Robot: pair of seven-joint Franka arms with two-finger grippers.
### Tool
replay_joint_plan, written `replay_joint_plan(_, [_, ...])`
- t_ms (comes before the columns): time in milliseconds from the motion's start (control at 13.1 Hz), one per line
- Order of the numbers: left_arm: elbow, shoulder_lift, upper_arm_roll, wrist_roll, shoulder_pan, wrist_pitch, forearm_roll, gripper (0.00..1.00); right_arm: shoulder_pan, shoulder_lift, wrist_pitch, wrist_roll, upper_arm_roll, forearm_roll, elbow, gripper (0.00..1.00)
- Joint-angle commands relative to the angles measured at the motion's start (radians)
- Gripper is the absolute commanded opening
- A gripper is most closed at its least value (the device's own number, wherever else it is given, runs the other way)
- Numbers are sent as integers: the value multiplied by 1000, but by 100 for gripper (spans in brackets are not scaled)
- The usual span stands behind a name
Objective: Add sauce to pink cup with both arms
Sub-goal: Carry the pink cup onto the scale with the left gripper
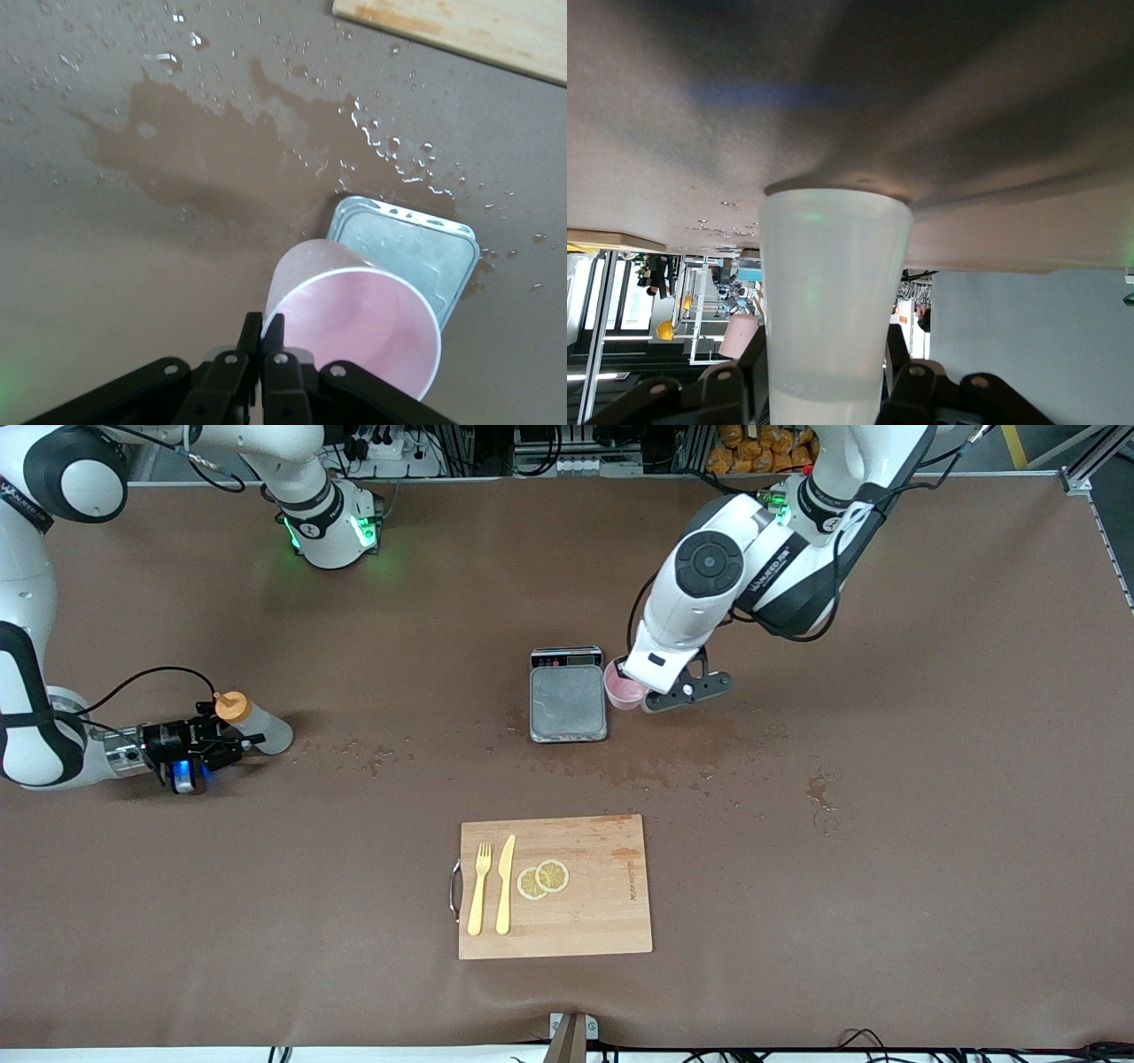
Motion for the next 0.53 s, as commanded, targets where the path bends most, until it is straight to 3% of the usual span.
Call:
replay_joint_plan(0, [26, 25, 4, -71, -30, 19, 26, 0, -4, -7, -31, -10, 0, 14, 4, 39])
replay_joint_plan(458, [25, 105, 7, -193, -110, 175, 27, 0, 6, -21, -109, 100, 2, 14, 87, 39])
